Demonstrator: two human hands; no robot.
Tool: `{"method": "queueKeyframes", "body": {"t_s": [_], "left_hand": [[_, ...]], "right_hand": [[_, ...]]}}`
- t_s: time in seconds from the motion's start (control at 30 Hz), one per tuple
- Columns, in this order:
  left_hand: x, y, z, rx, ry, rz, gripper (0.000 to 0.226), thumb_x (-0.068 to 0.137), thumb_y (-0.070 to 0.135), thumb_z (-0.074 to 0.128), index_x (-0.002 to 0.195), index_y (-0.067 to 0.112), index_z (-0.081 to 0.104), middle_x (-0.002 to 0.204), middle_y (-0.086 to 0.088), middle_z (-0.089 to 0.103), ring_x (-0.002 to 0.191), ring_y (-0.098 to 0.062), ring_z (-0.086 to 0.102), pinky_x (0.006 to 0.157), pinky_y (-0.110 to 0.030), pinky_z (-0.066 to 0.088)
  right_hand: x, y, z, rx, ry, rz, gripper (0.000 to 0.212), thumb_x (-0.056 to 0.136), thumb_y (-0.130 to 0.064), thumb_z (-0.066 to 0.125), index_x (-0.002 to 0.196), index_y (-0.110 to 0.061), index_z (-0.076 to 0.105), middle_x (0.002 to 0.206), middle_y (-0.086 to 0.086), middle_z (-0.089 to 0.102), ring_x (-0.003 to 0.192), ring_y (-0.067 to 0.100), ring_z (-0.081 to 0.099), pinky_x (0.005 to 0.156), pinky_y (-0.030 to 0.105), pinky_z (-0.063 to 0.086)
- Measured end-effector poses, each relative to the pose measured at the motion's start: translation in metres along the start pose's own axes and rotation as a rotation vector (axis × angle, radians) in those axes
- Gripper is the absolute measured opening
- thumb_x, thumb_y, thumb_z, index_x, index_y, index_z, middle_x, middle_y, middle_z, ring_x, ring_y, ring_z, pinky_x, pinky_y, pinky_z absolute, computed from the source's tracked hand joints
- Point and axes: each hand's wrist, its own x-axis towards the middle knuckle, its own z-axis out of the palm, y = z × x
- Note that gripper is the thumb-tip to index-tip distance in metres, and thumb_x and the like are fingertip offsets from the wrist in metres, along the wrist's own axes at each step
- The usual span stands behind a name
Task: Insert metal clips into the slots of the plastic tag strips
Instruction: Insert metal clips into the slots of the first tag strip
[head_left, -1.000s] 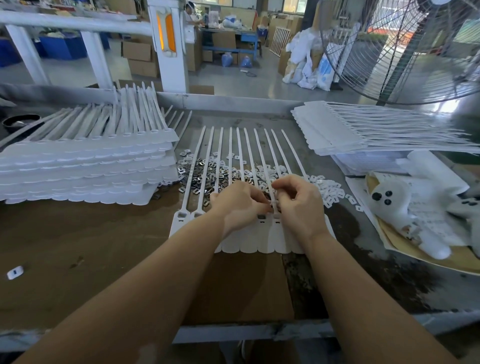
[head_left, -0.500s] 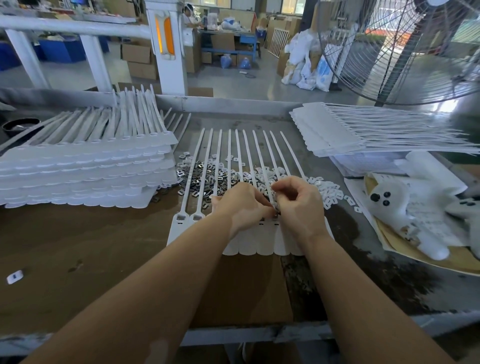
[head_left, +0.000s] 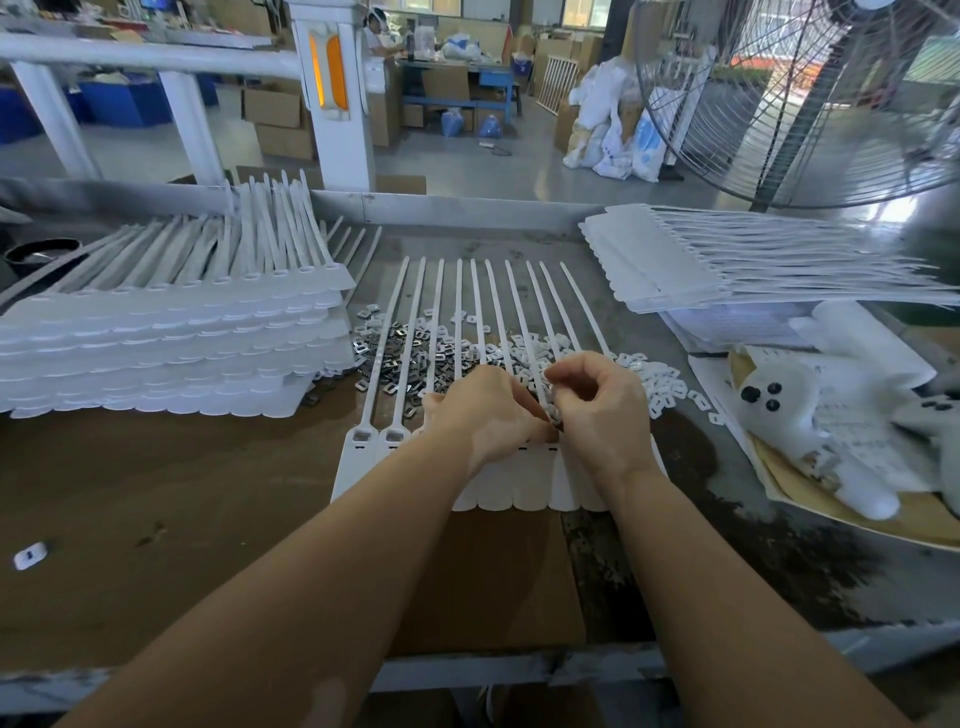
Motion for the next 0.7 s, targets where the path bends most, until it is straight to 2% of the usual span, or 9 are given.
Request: {"method": "queueKeyframes", "body": {"t_s": [0.1,0.17,0.3,0.43,0.57,0.7], "left_hand": [[0.001,0.0,-0.002,-0.037,-0.022,-0.003,0.012,0.067,0.034,0.079,0.06,0.03,0.071,0.071,0.006,0.069,0.083,-0.014,0.058,0.091,-0.038,0.027],[0.001,0.0,-0.006,-0.096,-0.056,0.005,0.013,0.069,0.028,0.079,0.059,0.028,0.07,0.074,0.001,0.071,0.089,-0.021,0.061,0.101,-0.049,0.035],[0.001,-0.001,-0.01,-0.117,-0.071,0.015,0.015,0.077,0.026,0.074,0.064,0.031,0.068,0.083,-0.001,0.071,0.094,-0.025,0.061,0.102,-0.054,0.037],[0.0,-0.002,-0.011,-0.084,-0.094,0.055,0.015,0.079,0.025,0.072,0.068,0.034,0.069,0.084,0.002,0.072,0.095,-0.023,0.061,0.103,-0.056,0.035],[-0.001,-0.004,-0.01,-0.084,-0.079,0.103,0.016,0.077,0.02,0.073,0.068,0.033,0.07,0.082,0.004,0.072,0.093,-0.023,0.063,0.1,-0.053,0.038],[-0.002,-0.006,-0.006,-0.055,-0.1,0.14,0.008,0.078,0.023,0.072,0.083,0.029,0.075,0.087,0.006,0.072,0.095,-0.02,0.062,0.099,-0.047,0.04]], "right_hand": [[0.0,-0.001,0.0,-0.002,0.001,-0.007,0.023,0.081,0.004,0.056,0.08,-0.017,0.065,0.077,-0.007,0.062,0.075,0.004,0.059,0.065,0.007,0.046],[0.0,-0.001,-0.001,0.004,0.001,-0.008,0.023,0.081,0.004,0.056,0.079,-0.017,0.065,0.077,-0.007,0.062,0.076,0.004,0.059,0.065,0.007,0.046],[0.0,-0.001,-0.001,0.011,-0.001,0.005,0.024,0.082,0.005,0.055,0.079,-0.017,0.065,0.078,-0.005,0.063,0.078,0.009,0.061,0.071,0.015,0.049],[0.0,-0.001,-0.001,-0.005,-0.008,0.004,0.024,0.083,0.004,0.055,0.08,-0.017,0.065,0.078,-0.006,0.063,0.077,0.006,0.06,0.069,0.012,0.047],[0.0,0.0,0.0,0.006,-0.005,0.016,0.024,0.082,0.004,0.055,0.08,-0.017,0.066,0.077,-0.006,0.063,0.076,0.006,0.06,0.068,0.014,0.047],[0.001,0.0,0.001,-0.003,0.005,0.008,0.026,0.08,0.004,0.054,0.076,-0.02,0.064,0.075,-0.007,0.063,0.076,0.01,0.06,0.069,0.019,0.048]]}}
